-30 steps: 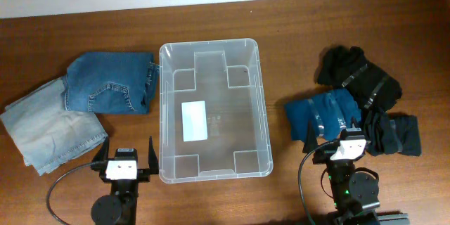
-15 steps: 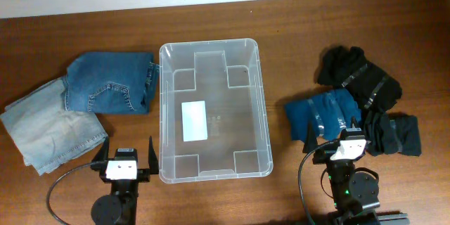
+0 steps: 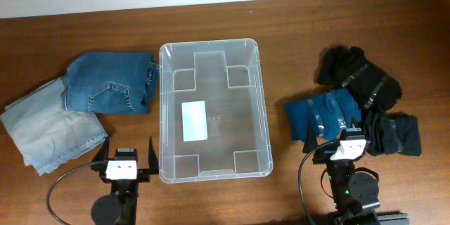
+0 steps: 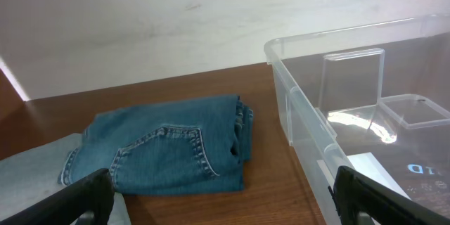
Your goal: Pack container
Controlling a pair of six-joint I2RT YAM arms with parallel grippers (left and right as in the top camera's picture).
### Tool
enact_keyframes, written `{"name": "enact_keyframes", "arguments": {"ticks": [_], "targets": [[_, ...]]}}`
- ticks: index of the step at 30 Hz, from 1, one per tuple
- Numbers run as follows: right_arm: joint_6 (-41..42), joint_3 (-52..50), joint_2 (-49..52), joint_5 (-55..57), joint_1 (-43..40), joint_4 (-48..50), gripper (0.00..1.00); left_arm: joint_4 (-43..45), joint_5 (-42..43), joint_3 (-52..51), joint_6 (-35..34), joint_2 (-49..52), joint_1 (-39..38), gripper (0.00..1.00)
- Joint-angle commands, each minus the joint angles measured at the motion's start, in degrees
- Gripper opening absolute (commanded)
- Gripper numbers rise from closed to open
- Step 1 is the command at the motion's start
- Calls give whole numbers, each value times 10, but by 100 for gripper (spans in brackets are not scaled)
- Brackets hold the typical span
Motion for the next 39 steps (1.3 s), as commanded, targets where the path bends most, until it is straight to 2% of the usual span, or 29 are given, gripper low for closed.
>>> {"name": "enact_keyframes", "arguments": {"ticks": [1, 16, 24, 26, 30, 32, 38, 39], "targets": [[0, -5, -5, 1, -3, -1, 98, 0, 8, -3, 9, -5, -2, 99], [0, -5, -5, 1, -2, -1, 99, 0, 16, -3, 7, -5, -2, 99], [24, -3, -5, 0, -2, 55, 98, -5, 15, 5, -99, -4, -2, 99], [23, 12, -2, 9, -2, 23, 98, -12, 15, 21, -101, -1, -2, 99], [24, 100, 40, 43, -2, -99, 98, -39, 13, 90, -101, 49, -2, 99], [26, 162, 86, 48, -2, -142, 99, -54, 1, 143, -101, 106, -2, 99], [136, 340, 239, 45, -2, -300, 99, -108, 0, 306, -101, 299, -2, 99], [150, 388, 285, 38, -2, -352, 98, -133, 0, 345, -101, 344, -2, 99]]}}
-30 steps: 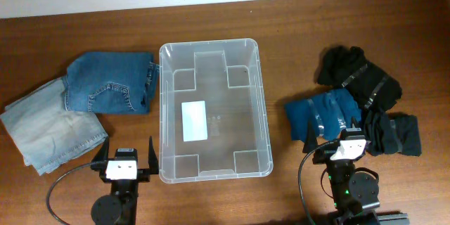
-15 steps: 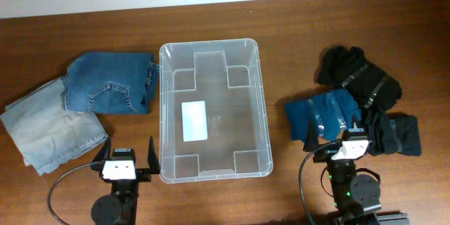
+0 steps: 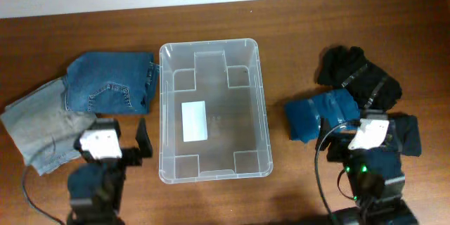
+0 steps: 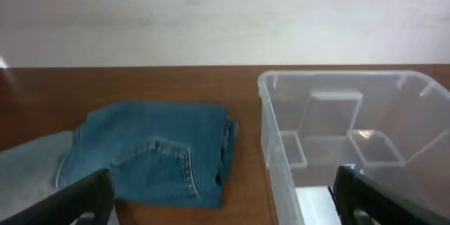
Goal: Pack container
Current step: 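Reach the right gripper to the folded teal clothes and grasp them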
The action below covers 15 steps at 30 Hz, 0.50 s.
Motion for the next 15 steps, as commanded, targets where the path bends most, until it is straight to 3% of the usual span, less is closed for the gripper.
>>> {"name": "enact_keyframes", "arguments": {"ticks": [1, 6, 7, 11, 15], "targets": [[57, 118, 112, -18, -2, -106, 99, -71, -3, 124, -6, 137, -2, 99], [61, 242, 240, -69, -3, -210, 98, -185, -2, 268, -6, 288, -2, 99], [92, 250, 253, -63, -7, -217, 98, -203, -2, 290, -6, 312, -2, 99], [285, 238, 286, -85, -78, -220, 99, -234, -2, 334, -6, 369, -2, 99], [287, 192, 319, -193, -190, -216, 98, -233, -3, 334, -6, 378, -2, 99]]}}
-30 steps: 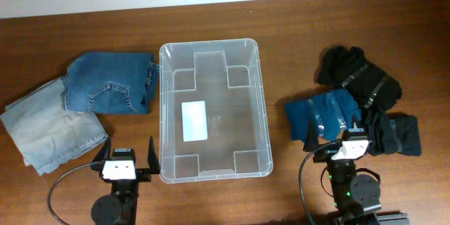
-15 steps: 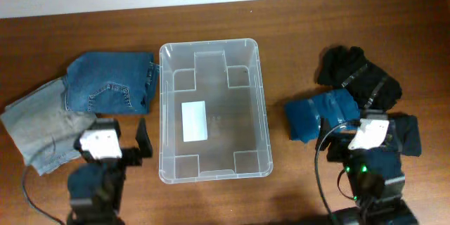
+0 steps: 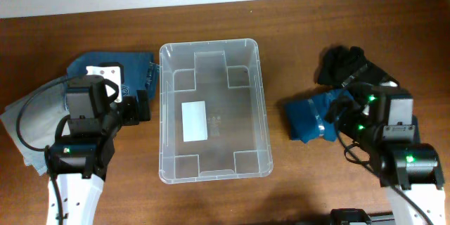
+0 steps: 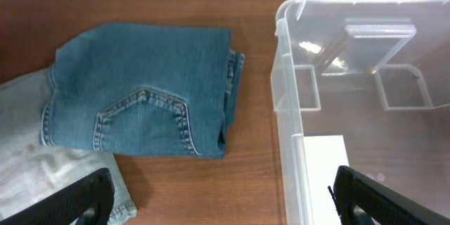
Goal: Pack container
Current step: 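Reach the right gripper to the folded teal clothes and grasp them, then carry the teal clothes into the box's upper half and release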
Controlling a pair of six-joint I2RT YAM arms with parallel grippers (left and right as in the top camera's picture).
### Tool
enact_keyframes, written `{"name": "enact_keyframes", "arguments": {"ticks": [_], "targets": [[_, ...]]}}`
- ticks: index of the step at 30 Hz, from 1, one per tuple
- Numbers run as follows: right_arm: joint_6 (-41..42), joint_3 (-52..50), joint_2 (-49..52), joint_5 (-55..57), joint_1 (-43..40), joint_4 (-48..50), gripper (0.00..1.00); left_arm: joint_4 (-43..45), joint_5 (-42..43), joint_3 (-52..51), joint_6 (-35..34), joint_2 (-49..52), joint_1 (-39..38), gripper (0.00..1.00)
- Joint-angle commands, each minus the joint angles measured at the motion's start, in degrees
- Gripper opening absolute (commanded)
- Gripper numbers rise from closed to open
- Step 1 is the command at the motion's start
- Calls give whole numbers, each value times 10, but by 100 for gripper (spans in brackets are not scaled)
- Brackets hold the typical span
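Note:
A clear plastic container stands empty at the table's middle; its near wall shows in the left wrist view. Folded dark blue jeans lie left of it, partly on light blue jeans. My left gripper hangs open above the dark jeans' near edge, holding nothing. To the container's right lies a folded teal garment. My right gripper hovers over its right end, fingers apart, dark against the cloth.
Black clothes are heaped behind the teal garment; my right arm covers what lies nearer. A white label is on the container's floor. Bare wooden table runs along the front, and a pale wall lies beyond the far edge.
Both arms have moved away from the front edge. My left gripper now looks down on the dark jeans and the container's left wall. My right gripper now hangs over the teal garment.
Both arms began low at the front edge, grippers open, either side of the container. Then both stood raised, the left view taking in the jeans and container. Now each gripper hangs over a pile of clothes; none has moved.

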Motion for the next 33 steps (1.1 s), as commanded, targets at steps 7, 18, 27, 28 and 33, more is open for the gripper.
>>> {"name": "enact_keyframes", "arguments": {"ticks": [7, 18, 27, 28, 33], "targets": [[39, -135, 110, -236, -111, 115, 98, 13, -2, 15, -5, 3, -2, 99], [78, -180, 333, -254, -111, 305, 98, 13, -2, 15, -6, 3, -2, 99], [-12, -174, 339, -257, -111, 315, 15, 13, -2, 15, -5, 3, -2, 99], [-30, -166, 329, -257, -111, 308, 11, 13, -2, 15, -6, 3, -2, 99], [-139, -65, 273, -254, -95, 222, 4, 13, -2, 15, -5, 3, -2, 100]]}}
